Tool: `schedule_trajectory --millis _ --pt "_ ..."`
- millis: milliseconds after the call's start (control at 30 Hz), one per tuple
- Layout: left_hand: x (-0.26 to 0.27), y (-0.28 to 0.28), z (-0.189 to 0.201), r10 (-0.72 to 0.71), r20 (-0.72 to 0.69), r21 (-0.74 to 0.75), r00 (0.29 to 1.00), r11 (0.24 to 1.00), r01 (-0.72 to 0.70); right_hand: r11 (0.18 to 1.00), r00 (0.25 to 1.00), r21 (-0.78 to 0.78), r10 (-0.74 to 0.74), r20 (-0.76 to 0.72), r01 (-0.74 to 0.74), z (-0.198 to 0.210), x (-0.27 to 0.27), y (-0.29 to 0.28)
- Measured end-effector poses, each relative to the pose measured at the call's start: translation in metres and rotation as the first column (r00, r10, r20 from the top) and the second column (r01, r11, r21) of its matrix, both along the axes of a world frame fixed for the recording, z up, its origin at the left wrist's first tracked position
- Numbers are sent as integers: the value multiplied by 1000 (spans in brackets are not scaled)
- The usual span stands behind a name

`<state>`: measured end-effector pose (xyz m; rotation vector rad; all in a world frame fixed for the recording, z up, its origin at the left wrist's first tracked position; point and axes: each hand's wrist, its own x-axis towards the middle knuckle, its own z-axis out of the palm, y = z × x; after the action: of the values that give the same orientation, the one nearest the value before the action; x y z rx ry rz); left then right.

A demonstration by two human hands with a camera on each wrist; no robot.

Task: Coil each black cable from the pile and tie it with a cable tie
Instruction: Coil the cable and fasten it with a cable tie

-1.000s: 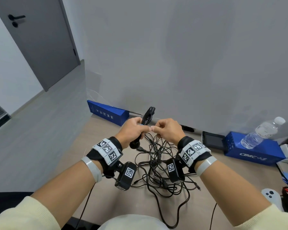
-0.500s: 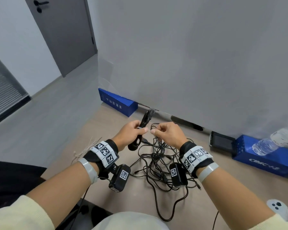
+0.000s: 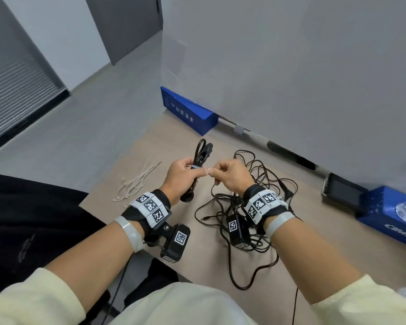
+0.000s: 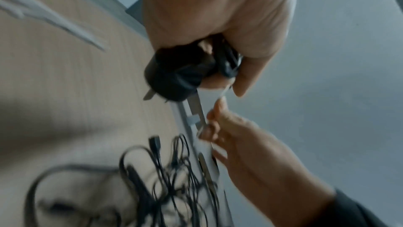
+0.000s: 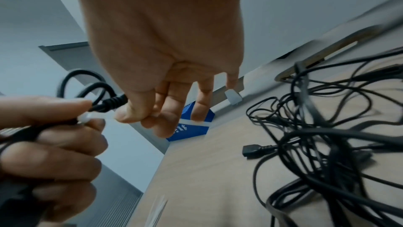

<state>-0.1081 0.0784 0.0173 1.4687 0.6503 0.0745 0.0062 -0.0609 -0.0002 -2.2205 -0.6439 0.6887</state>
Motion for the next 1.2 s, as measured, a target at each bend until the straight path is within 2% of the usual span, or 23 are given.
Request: schedule_trajectory --millis 133,267,400,567,700,800,867,933,1067,1200 --pt "16 53 -17 -95 -163 -9 982 995 95 990 1000 -143 -3 21 6 -21 8 31" --pt "33 84 -38 -177 -156 -87 972 983 165 974 999 -219 -50 -3 48 -37 23 70" --pt "65 137 -55 -135 -170 -170 976 980 106 975 992 -188 -123 -28 115 -53 47 122" --pt "111 203 -88 -78 -318 9 945 996 86 979 968 -56 -204 -144 198 -75 64 155" --pt "149 239 -120 -127 -369 121 921 976 183 918 880 -99 -397 -260 384 -96 71 144" --pt "167 248 -151 -196 -421 225 886 923 311 876 828 -135 -482 -288 463 -103 65 125" --pt "170 248 -168 -158 -445 342 882 880 330 859 806 -160 -512 -297 487 -106 57 110" --pt "174 247 -180 -51 -439 444 897 856 266 841 793 -171 -540 -281 513 -111 53 96" --pt "177 245 -190 -20 -450 441 893 864 241 798 762 -188 -603 -237 572 -118 51 76" --pt "172 241 -183 -27 -435 407 900 886 224 717 726 -254 -684 -75 649 -112 54 59"
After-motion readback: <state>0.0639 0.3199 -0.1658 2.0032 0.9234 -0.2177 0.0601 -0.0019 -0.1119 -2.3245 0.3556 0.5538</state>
